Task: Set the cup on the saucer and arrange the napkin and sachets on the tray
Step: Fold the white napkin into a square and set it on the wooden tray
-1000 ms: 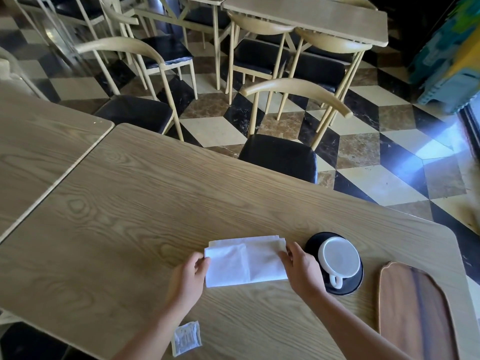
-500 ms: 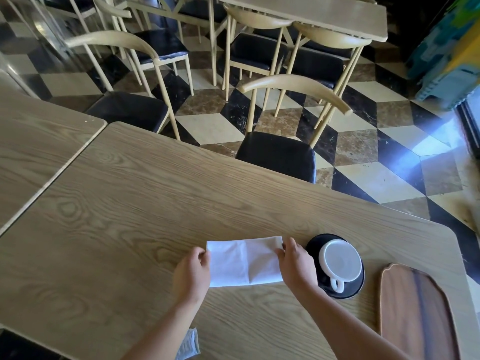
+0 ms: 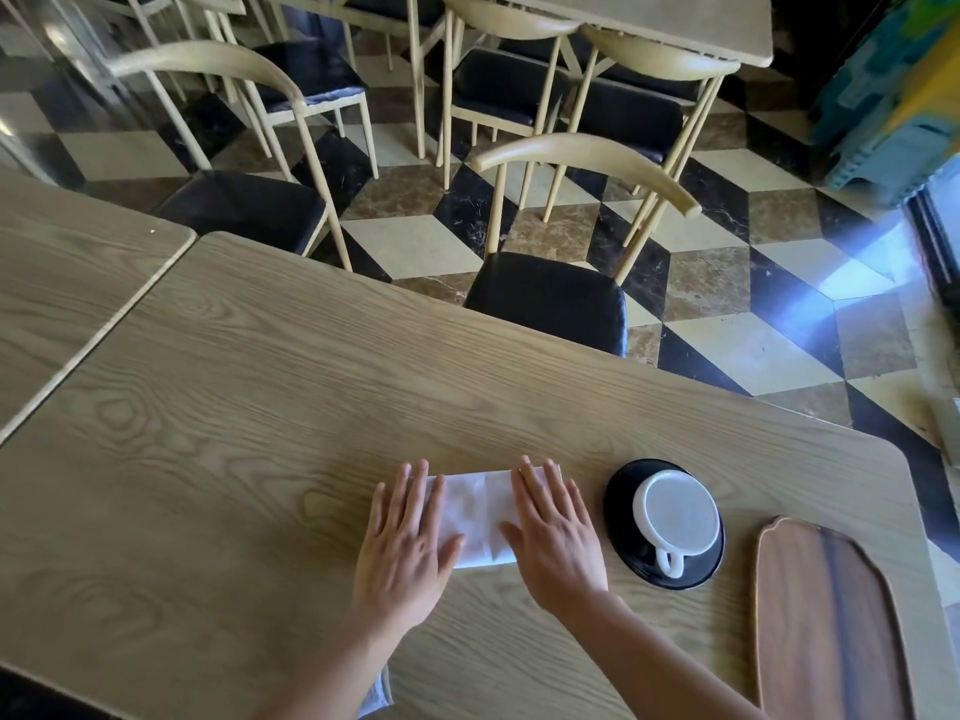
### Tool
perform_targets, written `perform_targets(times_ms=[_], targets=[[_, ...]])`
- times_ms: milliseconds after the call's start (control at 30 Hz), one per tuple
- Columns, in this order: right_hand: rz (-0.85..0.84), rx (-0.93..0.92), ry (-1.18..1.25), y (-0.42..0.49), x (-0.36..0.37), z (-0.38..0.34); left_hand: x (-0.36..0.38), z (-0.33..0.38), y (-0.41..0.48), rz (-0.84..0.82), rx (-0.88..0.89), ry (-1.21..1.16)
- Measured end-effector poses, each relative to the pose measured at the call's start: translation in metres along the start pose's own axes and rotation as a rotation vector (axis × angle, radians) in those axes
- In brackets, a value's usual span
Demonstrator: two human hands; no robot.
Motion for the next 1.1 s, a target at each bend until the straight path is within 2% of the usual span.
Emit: perform_targets(times_ms=[67,333,500,600,700,800,867,967,1100], targets=[[-0.063,-0.005,-0.042,-0.002,0.014,0.004,0.005,-0.004,-0.001,-0.045,-0.028,0.026],[-0.048,-0.011,-0.073,-0.005,0.026,0.013,0.015,-0.007,0.0,-0.107,-0.042,0.049],[-0.116,-0.014,-0.097,-0.006,0.025,0.011,0.003,-0.004,-0.002,-0.139,-0.119,-0.002],[-0.108,-0.024,-0.048,-0.004,0.017,0.01,-0.013,-0.005,-0.007,-0.038,-0.259,-0.153],[-0.007,-0.048,-0.029,-0.009,0.001,0.006,-0.024,-0.01,-0.019,0.094,-0.452,-0.295],[0.115,-0.055,0.124,-0.021,-0.013,-0.002,-0.02,-0.024,-0.033,0.013,-0.835,-0.494],[0.15,-0.018,0.295,-0.028,-0.015,-0.009,-0.015,-0.028,-0.036,-0.05,-0.984,-0.591],[0.099,0.159,0.56,-0.026,-0.012,-0.02,-0.013,-0.026,-0.03,-0.11,-1.034,-0.638],[-0.105,0.474,0.99,-0.01,-0.001,-0.037,-0.011,-0.03,-0.024,-0.148,-1.075,-0.631]])
Point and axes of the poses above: each hand's wrist, its own y-axis towards the middle knuckle, its own x-axis out of the palm, z = x × y, the point moved 7 cm from there along y, towards the middle knuckle, and after that the axes turned 7 degrees about z, right-handed, at the moved point
